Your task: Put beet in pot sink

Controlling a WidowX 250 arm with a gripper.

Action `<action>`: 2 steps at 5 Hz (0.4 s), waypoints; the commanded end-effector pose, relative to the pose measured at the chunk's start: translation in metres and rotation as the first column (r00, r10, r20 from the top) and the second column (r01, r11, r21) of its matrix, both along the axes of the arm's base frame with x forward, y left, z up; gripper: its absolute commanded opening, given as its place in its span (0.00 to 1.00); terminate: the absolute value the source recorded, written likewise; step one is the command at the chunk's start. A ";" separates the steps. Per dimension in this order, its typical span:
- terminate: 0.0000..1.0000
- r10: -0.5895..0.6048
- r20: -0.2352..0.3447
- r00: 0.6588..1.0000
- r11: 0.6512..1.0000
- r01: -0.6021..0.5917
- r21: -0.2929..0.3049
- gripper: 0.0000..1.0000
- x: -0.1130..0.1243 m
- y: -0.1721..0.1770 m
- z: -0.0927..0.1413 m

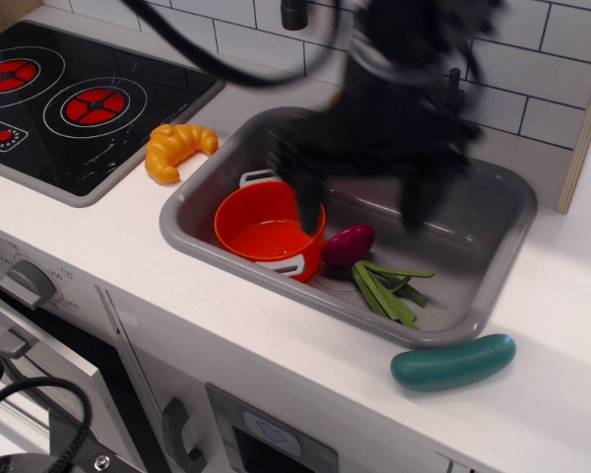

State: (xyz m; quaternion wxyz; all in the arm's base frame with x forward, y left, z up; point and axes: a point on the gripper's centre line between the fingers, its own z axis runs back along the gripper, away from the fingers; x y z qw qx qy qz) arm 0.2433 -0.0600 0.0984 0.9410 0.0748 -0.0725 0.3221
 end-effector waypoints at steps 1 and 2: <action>0.00 0.194 0.107 0.975 0.981 -0.193 -0.018 1.00 0.038 -0.016 -0.016; 0.00 0.260 0.111 0.959 0.962 -0.247 -0.113 1.00 0.055 0.000 -0.022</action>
